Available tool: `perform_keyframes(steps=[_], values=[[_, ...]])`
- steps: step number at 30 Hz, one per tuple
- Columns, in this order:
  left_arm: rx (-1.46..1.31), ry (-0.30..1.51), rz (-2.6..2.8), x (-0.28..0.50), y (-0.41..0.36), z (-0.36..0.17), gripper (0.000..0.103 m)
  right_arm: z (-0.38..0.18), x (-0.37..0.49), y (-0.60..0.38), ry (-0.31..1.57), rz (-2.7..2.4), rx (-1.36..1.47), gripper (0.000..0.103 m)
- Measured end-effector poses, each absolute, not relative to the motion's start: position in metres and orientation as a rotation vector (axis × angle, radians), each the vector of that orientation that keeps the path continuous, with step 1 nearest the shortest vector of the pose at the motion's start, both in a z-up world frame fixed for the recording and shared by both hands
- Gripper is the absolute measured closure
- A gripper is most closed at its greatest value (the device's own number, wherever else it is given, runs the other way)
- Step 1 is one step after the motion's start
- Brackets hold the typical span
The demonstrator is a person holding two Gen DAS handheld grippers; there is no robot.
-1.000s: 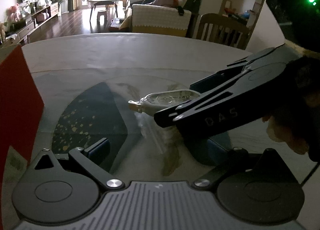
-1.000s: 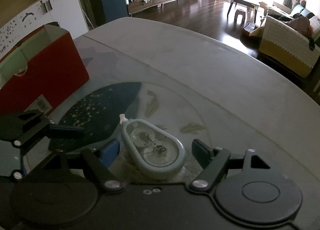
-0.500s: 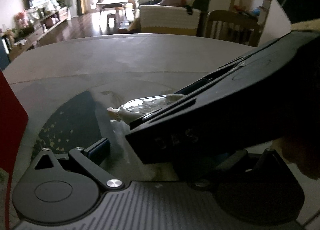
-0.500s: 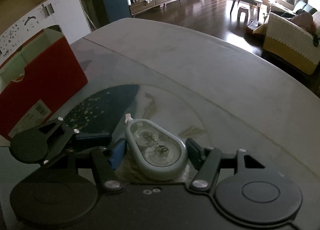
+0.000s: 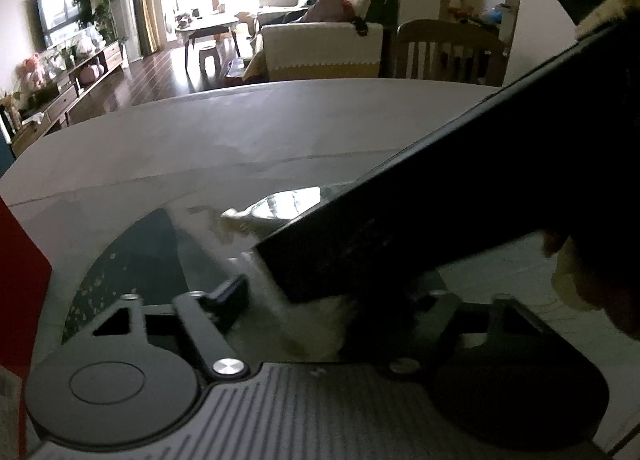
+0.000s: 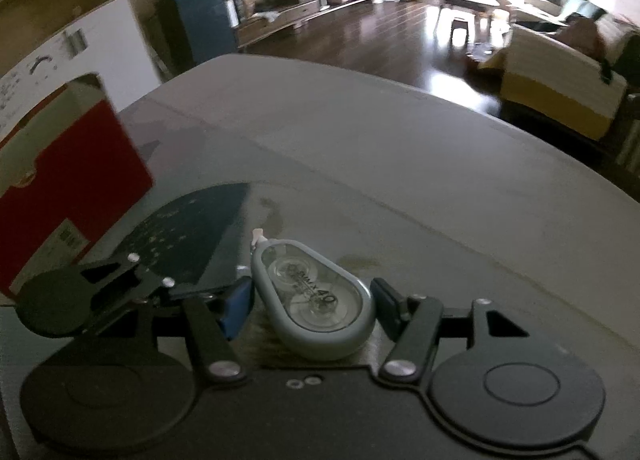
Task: Organize objects
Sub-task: 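Grasp the grey correction-tape dispenser with the right tool, then grasp the bag of cotton swabs with the left tool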
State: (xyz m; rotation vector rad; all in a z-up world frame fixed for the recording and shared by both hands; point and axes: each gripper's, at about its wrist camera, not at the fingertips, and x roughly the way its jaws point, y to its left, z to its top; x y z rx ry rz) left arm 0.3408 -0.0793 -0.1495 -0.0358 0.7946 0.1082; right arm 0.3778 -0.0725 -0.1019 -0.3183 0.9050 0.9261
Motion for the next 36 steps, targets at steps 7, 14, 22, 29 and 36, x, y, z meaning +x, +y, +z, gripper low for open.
perform_keyframes(steps=[7,14,22,29,36], values=[[-0.025,0.797,0.082,0.342,-0.082,-0.147,0.071,-0.093,0.393,-0.121,0.897,0.796,-0.222,0.040],[-0.064,0.824,0.040,0.332,-0.075,-0.140,0.072,-0.099,0.392,-0.158,0.920,0.711,-0.187,0.040],[-0.034,0.814,-0.051,0.321,-0.078,-0.127,0.024,-0.107,0.377,-0.177,0.930,0.666,-0.180,0.040],[0.069,0.797,-0.203,0.354,-0.075,-0.115,0.023,-0.108,0.369,-0.190,0.936,0.659,-0.157,0.040],[0.190,0.878,-0.242,0.387,-0.070,-0.136,0.023,-0.111,0.361,-0.200,0.951,0.658,-0.153,0.040]])
